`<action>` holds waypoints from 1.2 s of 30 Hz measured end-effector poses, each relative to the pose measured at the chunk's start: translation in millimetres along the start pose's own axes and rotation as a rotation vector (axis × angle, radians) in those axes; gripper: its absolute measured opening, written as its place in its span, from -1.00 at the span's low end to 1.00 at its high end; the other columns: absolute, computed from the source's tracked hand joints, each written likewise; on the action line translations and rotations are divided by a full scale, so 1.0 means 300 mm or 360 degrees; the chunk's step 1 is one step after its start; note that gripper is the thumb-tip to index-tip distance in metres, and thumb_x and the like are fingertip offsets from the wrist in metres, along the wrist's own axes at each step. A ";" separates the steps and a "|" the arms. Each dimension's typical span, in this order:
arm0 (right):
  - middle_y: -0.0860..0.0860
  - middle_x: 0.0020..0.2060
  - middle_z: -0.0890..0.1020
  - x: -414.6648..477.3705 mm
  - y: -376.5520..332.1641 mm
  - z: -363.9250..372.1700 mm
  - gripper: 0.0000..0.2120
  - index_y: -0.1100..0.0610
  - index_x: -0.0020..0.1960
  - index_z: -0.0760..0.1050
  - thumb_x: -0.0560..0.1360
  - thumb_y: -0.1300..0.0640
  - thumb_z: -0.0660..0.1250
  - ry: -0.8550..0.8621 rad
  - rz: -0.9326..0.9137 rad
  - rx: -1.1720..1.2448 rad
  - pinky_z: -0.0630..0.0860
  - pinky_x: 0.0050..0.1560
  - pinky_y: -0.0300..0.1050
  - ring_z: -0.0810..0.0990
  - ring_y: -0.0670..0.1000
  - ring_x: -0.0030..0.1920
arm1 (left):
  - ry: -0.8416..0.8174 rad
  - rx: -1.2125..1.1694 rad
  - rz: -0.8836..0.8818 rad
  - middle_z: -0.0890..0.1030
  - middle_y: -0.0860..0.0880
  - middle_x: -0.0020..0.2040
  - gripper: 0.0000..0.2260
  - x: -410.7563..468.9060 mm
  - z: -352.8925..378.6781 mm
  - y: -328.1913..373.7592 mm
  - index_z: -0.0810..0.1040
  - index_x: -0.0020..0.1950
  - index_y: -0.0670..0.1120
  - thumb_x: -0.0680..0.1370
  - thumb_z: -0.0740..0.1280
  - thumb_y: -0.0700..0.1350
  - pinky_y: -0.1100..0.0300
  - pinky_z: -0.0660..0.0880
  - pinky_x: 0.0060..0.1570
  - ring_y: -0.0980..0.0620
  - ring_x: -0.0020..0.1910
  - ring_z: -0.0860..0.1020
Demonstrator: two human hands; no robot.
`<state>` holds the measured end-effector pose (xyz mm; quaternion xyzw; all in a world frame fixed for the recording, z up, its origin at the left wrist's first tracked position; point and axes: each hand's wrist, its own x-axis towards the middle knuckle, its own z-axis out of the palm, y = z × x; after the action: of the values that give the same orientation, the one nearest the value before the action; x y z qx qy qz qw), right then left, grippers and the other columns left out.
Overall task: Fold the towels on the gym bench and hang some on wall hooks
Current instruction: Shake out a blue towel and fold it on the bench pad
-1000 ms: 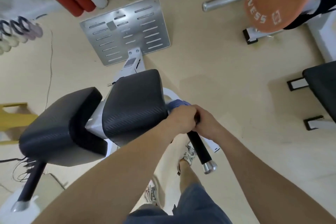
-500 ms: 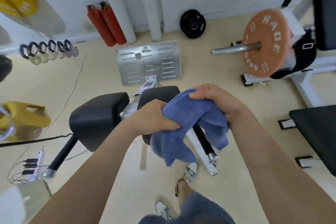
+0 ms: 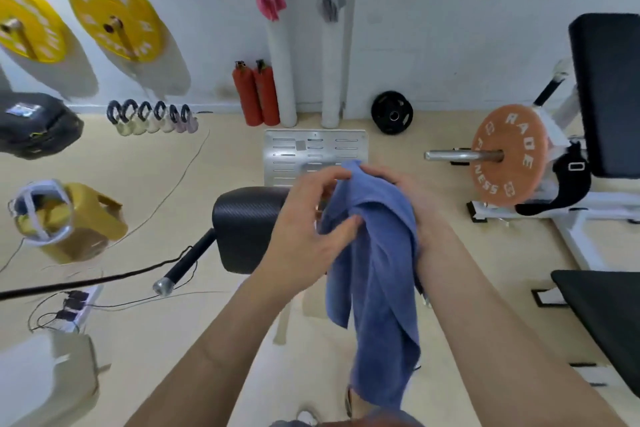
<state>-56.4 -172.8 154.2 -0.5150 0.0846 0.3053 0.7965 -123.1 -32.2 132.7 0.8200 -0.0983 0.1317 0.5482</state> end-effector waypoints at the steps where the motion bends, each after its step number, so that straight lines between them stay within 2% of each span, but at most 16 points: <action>1: 0.04 -0.41 0.67 0.018 0.022 0.020 -0.81 0.17 -0.12 0.53 0.56 0.11 0.21 -0.0021 0.0055 0.0053 0.60 -0.39 -0.19 0.66 -0.02 -0.42 | 0.0153 0.0056 0.0010 0.48 0.16 0.09 -0.59 -0.001 -0.012 -0.005 0.40 0.14 0.31 0.48 0.40 -0.15 0.19 0.51 0.05 0.07 0.07 0.54; 4: 0.15 -0.10 0.63 0.045 0.042 0.076 -0.69 0.28 0.11 0.55 0.53 0.06 0.27 -0.0188 0.0275 0.0148 0.53 0.16 -0.08 0.62 0.05 -0.05 | 0.0496 0.0409 0.0177 0.48 0.10 0.00 -0.77 0.007 -0.078 -0.020 0.59 0.07 0.08 0.48 0.34 -0.17 0.36 0.44 0.02 0.15 -0.06 0.52; 5: 0.14 -0.06 0.60 0.060 0.052 0.089 -0.63 0.28 0.19 0.52 0.51 0.05 0.30 -0.0195 0.0324 0.0126 0.54 0.14 -0.10 0.58 0.05 -0.03 | 0.0476 0.0486 0.0208 0.53 0.08 -0.04 -0.82 0.006 -0.102 -0.027 0.63 0.05 -0.01 0.49 0.32 -0.18 0.43 0.41 -0.01 0.18 -0.09 0.51; 7: 0.09 -0.12 0.56 0.089 0.054 0.115 -0.64 0.20 0.21 0.51 0.50 0.02 0.32 -0.0194 0.0275 -0.0044 0.60 -0.23 -0.19 0.56 0.00 -0.15 | 0.0312 0.0410 0.0024 0.61 0.10 -0.13 -0.84 0.006 -0.156 -0.033 0.64 0.00 -0.03 0.54 0.29 -0.20 0.49 0.39 -0.09 0.21 -0.15 0.53; 8: 0.06 -0.14 0.58 0.101 0.049 0.122 -0.68 0.18 0.18 0.52 0.52 0.01 0.32 -0.0156 0.0166 -0.0265 0.58 -0.29 -0.19 0.57 -0.02 -0.18 | 0.0244 0.0361 -0.0092 0.62 0.14 -0.17 -0.84 0.011 -0.182 -0.042 0.63 -0.03 -0.01 0.55 0.27 -0.20 0.48 0.39 -0.12 0.23 -0.18 0.54; 11: -0.08 0.13 0.60 0.118 0.016 0.147 -0.60 0.03 0.30 0.46 0.48 0.05 0.39 -0.0370 -0.0089 -0.0982 0.54 0.16 -0.02 0.57 -0.06 0.15 | 0.0118 0.0404 -0.0295 0.62 0.17 -0.27 -0.83 0.049 -0.252 -0.070 0.61 -0.11 0.09 0.55 0.27 -0.13 0.36 0.45 -0.18 0.24 -0.25 0.54; 14: -0.05 0.12 0.61 0.162 0.018 0.234 -0.52 -0.01 0.27 0.47 0.37 0.21 0.43 -0.0721 -0.0228 -0.1575 0.52 0.19 -0.06 0.58 -0.06 0.16 | 0.0047 0.0443 -0.0403 0.62 0.06 -0.36 -0.83 0.105 -0.297 -0.097 0.62 -0.24 0.12 0.49 0.33 -0.12 0.29 0.43 -0.29 0.23 -0.38 0.49; 17: 0.01 -0.10 0.65 0.284 0.075 0.313 -0.66 0.07 0.03 0.55 0.31 0.34 0.30 -0.0338 -0.0632 -0.1908 0.57 0.03 0.08 0.61 0.02 -0.03 | 0.0003 0.0373 -0.0486 0.57 0.06 -0.43 -0.86 0.160 -0.341 -0.152 0.63 -0.27 0.01 0.48 0.37 -0.13 0.32 0.37 -0.36 0.24 -0.43 0.43; 19: 0.00 -0.21 0.62 0.375 0.093 0.340 -0.71 0.06 -0.10 0.55 0.30 0.36 0.22 -0.0012 -0.0828 -0.2075 0.56 -0.14 0.05 0.57 0.05 -0.14 | -0.0061 0.0301 -0.0551 0.53 0.07 -0.44 -0.89 0.197 -0.398 -0.207 0.62 -0.24 0.01 0.49 0.38 -0.13 0.37 0.32 -0.37 0.21 -0.44 0.40; 23: -0.01 -0.27 0.55 0.590 0.015 0.351 -0.76 0.04 -0.23 0.46 0.32 0.36 0.18 0.0340 -0.1027 -0.2526 0.28 -0.34 -0.13 0.47 0.08 -0.21 | -0.0487 0.0896 -0.0595 0.64 0.02 -0.11 -0.83 0.321 -0.569 -0.375 0.61 0.00 -0.02 0.51 0.26 -0.20 0.25 0.35 -0.15 0.07 -0.16 0.50; 25: 0.02 -0.27 0.57 0.722 -0.042 0.348 -0.75 0.03 -0.25 0.48 0.36 0.37 0.18 0.0403 -0.0988 -0.2494 0.31 -0.27 -0.13 0.50 0.09 -0.19 | -0.0533 0.1045 -0.0636 0.63 0.03 -0.04 -0.76 0.404 -0.656 -0.450 0.61 0.02 -0.03 0.51 0.21 -0.27 0.29 0.33 -0.12 0.07 -0.09 0.49; 27: 0.03 -0.25 0.59 0.836 -0.094 0.339 -0.70 0.04 -0.29 0.48 0.40 0.40 0.17 0.0328 -0.0828 -0.2219 0.38 -0.17 -0.16 0.53 0.07 -0.15 | -0.0397 0.0873 -0.0766 0.64 0.03 -0.09 -0.76 0.495 -0.732 -0.499 0.62 -0.03 -0.08 0.52 0.19 -0.31 0.37 0.38 -0.16 0.08 -0.10 0.53; 30: 0.00 -0.08 0.61 0.939 -0.150 0.375 -0.76 -0.02 -0.04 0.57 0.48 0.30 0.28 -0.0142 -0.0605 -0.1828 0.48 -0.04 -0.19 0.57 0.00 -0.03 | -0.0221 0.0491 -0.0859 0.68 0.01 -0.12 -0.78 0.641 -0.783 -0.529 0.65 -0.06 -0.11 0.53 0.22 -0.29 0.33 0.50 -0.13 0.14 -0.13 0.58; 32: -0.06 0.03 0.58 0.976 -0.154 0.440 -0.65 -0.07 0.17 0.50 0.45 0.21 0.39 -0.0535 -0.0373 -0.1701 0.49 0.03 -0.24 0.55 -0.09 0.04 | -0.0317 0.0550 -0.0772 0.66 -0.05 -0.20 -0.82 0.735 -0.764 -0.534 0.65 -0.11 -0.13 0.52 0.25 -0.23 0.25 0.49 -0.16 0.11 -0.23 0.55; 33: -0.07 0.00 0.59 0.998 -0.140 0.470 -0.64 -0.08 0.15 0.49 0.41 0.21 0.38 -0.0627 -0.0386 -0.1679 0.50 0.01 -0.21 0.56 -0.09 0.02 | -0.0393 0.0608 -0.0729 0.63 -0.12 -0.25 -0.84 0.775 -0.747 -0.536 0.63 -0.15 -0.16 0.51 0.26 -0.20 0.20 0.46 -0.20 0.09 -0.29 0.49; 36: 0.06 -0.24 0.61 1.087 -0.112 0.522 -0.75 0.12 -0.06 0.56 0.32 0.28 0.22 -0.0223 -0.0710 -0.1803 0.48 -0.22 -0.01 0.56 0.10 -0.18 | -0.0535 0.0790 -0.0595 0.58 -0.01 -0.33 -0.86 0.889 -0.742 -0.541 0.64 -0.18 -0.11 0.49 0.29 -0.17 0.21 0.41 -0.24 0.11 -0.32 0.46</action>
<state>195.4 84.4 104.9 -0.8424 -0.2532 0.1618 0.4473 154.6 230.9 158.4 0.9423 -0.0004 -0.0879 0.3231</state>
